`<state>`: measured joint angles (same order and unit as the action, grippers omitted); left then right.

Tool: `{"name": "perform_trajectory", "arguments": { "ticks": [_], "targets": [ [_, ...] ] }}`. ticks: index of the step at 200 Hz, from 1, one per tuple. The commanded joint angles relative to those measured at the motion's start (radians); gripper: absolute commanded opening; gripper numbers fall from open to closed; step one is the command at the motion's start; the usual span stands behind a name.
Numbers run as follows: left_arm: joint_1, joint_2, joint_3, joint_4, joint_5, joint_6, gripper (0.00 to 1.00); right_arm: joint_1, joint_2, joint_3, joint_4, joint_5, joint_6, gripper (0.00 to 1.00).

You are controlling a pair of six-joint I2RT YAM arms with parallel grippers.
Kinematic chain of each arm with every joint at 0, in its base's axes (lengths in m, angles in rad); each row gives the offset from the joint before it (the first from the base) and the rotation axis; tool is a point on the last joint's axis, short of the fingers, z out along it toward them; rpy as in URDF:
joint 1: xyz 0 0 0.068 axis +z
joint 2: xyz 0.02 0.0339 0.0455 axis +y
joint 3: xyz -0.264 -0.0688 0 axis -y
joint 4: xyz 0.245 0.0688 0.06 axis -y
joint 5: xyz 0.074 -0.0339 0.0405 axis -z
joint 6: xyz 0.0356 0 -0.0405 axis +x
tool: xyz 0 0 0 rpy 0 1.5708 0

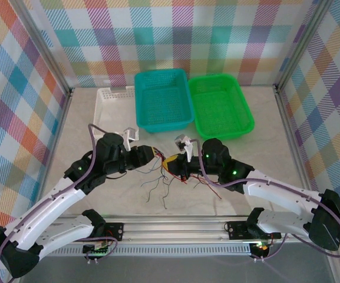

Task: Untangle the cables

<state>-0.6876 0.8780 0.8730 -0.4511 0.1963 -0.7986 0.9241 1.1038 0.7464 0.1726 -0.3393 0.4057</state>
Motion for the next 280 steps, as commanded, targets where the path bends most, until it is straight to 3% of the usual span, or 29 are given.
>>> {"name": "perform_trajectory", "arguments": {
  "ticks": [1,72,126,149,186,245,280],
  "targets": [
    [-0.014,-0.053,-0.044,0.074,0.068,-0.001,0.47,-0.002,-0.028,0.040,-0.011,0.026,-0.015,0.00],
    [-0.014,-0.184,-0.141,0.245,0.111,-0.048,0.51,-0.002,-0.004,0.064,-0.040,0.043,-0.021,0.00],
    [-0.015,-0.158,-0.174,0.317,0.164,-0.061,0.49,-0.002,0.016,0.088,-0.045,0.027,-0.019,0.00],
    [-0.015,-0.147,-0.166,0.300,0.160,-0.043,0.46,-0.002,0.022,0.091,-0.044,0.020,-0.018,0.00],
    [-0.015,-0.138,-0.161,0.298,0.169,-0.026,0.32,-0.001,0.023,0.090,-0.046,0.025,-0.017,0.00],
    [-0.016,-0.133,-0.181,0.331,0.218,-0.021,0.36,-0.002,0.021,0.094,-0.053,0.044,-0.014,0.00],
    [-0.016,-0.133,-0.186,0.346,0.232,-0.020,0.25,-0.003,0.036,0.100,-0.054,0.036,-0.012,0.00]
  ]
}}
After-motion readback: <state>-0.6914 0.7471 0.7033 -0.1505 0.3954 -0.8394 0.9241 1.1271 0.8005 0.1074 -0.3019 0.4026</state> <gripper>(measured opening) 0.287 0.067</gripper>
